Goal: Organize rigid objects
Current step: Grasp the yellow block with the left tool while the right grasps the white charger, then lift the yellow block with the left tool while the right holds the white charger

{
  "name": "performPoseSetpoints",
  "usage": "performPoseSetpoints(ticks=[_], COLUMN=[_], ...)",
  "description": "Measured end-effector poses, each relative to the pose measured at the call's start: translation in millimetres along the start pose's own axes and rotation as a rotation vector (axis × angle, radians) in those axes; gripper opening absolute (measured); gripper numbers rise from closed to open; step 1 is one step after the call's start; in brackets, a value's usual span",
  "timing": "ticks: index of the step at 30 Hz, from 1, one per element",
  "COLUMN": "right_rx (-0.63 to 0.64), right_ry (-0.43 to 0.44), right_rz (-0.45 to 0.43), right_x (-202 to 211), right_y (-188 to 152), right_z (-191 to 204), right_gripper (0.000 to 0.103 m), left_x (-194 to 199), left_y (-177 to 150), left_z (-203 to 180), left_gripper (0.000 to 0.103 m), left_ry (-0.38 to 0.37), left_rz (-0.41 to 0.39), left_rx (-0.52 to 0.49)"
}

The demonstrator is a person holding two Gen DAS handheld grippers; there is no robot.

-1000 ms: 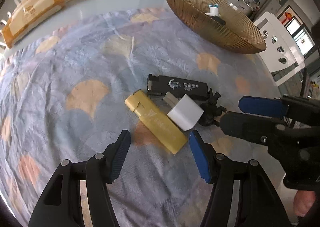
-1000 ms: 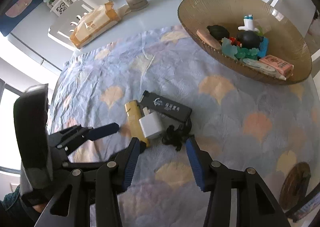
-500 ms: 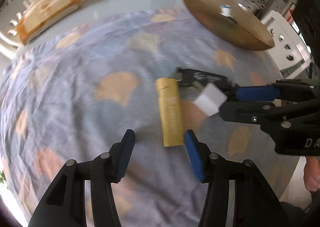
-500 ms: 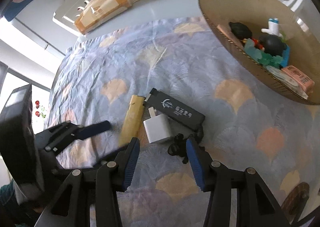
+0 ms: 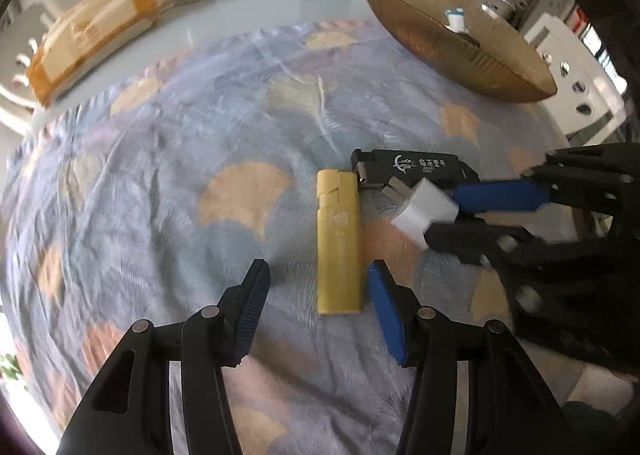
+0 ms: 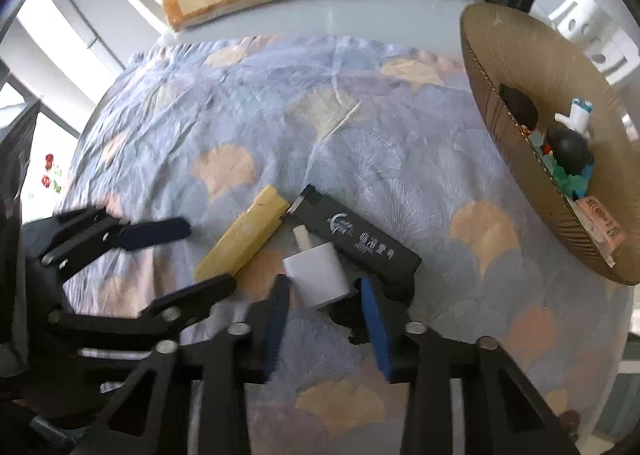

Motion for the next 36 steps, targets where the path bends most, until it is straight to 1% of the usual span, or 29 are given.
performPoseSetpoints(ticks=[1, 4, 5, 6, 8, 9, 11, 15, 17, 19, 23, 26, 29, 30, 32, 33, 34, 35, 36], right_rx=[-0.004, -0.049, -0.071, -0.077, -0.067, -0.087, -0.105, -0.134, -0.153, -0.149, -0.162, -0.153, -0.180, -0.197, -0.205, -0.212, -0.211, -0.210, -0.206], right_ry=[0.018, 0.037, 0.063, 0.069, 0.054, 0.063, 0.090, 0.110, 0.141, 0.159, 0.135, 0.066, 0.050, 0.059, 0.077, 0.089, 0.085, 0.075, 0.068], right_rz=[-0.003, -0.010, -0.017, -0.010, 0.011, 0.035, 0.016, 0.003, -0.013, -0.024, -0.008, -0.005, -0.008, -0.005, -0.013, -0.015, -0.022, -0.025, -0.030], right_x=[1.3, -4.0, -6.4, -10.6, -19.6, -25.6, -23.1, -15.6, -5.9, 5.7, 14.9, 15.2, 13.5, 11.5, 14.6, 14.9, 15.5, 15.1, 14.7], right_y=[-0.9, 3.6, 7.9, 11.9, 15.0, 13.9, 11.1, -3.9, -17.3, -35.4, -69.5, -90.3, -102.1, -103.7, -104.8, -106.4, -110.0, -112.0, -114.2], right_z=[0.9, -5.2, -6.9, -6.2, -3.1, -5.2, -6.7, -15.2, -15.9, -11.1, -5.8, -4.5, -11.5, -14.1, -18.6, -19.0, -20.1, -20.2, -18.9], right_gripper=[0.031, 0.030, 0.030, 0.030, 0.030, 0.030, 0.030, 0.029, 0.029, 0.029, 0.029, 0.029, 0.029, 0.029, 0.035, 0.045, 0.052, 0.054, 0.054], left_x=[-0.1, -0.4, -0.4, -0.8, -1.0, -0.2, 0.9, 6.2, 9.7, 15.9, 27.2, 28.7, 26.8, 25.6, 24.3, 24.1, 23.9, 24.1, 24.4], left_y=[0.7, 3.3, 3.8, 4.2, 3.5, 2.4, -1.1, -15.2, -26.5, -38.9, -61.4, -70.2, -64.3, -61.7, -58.3, -57.6, -57.5, -58.4, -59.6], left_z=[-1.9, -6.5, -7.6, -9.0, -8.5, -6.9, -5.4, 11.2, 18.8, 20.9, 19.3, 17.0, 13.0, 11.0, 4.4, -1.1, -4.8, -8.8, -12.0], left_gripper=[0.048, 0.048, 0.048, 0.048, 0.035, 0.021, 0.021, 0.021, 0.021, 0.021, 0.021, 0.022, 0.042, 0.043, 0.043, 0.043, 0.043, 0.042, 0.037], left_ry=[0.007, 0.021, 0.027, 0.038, 0.064, 0.059, 0.065, 0.033, -0.016, -0.048, -0.080, -0.070, -0.083, -0.076, -0.038, -0.010, 0.011, 0.034, 0.054], left_rz=[-0.006, -0.021, -0.024, -0.028, -0.042, -0.048, -0.047, -0.023, -0.004, 0.010, 0.020, 0.031, 0.037, 0.042, 0.028, 0.016, 0.008, -0.002, -0.015], left_rx=[-0.008, -0.027, -0.032, -0.039, -0.042, -0.043, -0.057, -0.017, -0.016, -0.031, -0.038, -0.032, -0.005, 0.003, -0.016, -0.040, -0.058, -0.076, -0.089])
Point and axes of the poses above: each gripper's, at about its wrist camera, not at the fingertips, and x roughly against the way its jaws point, z to its left, y to its top, the point moved 1 cm from there along -x, roughly the way its jaws point, and after that the axes turned 13 degrees about y, right-handed, at the moved point
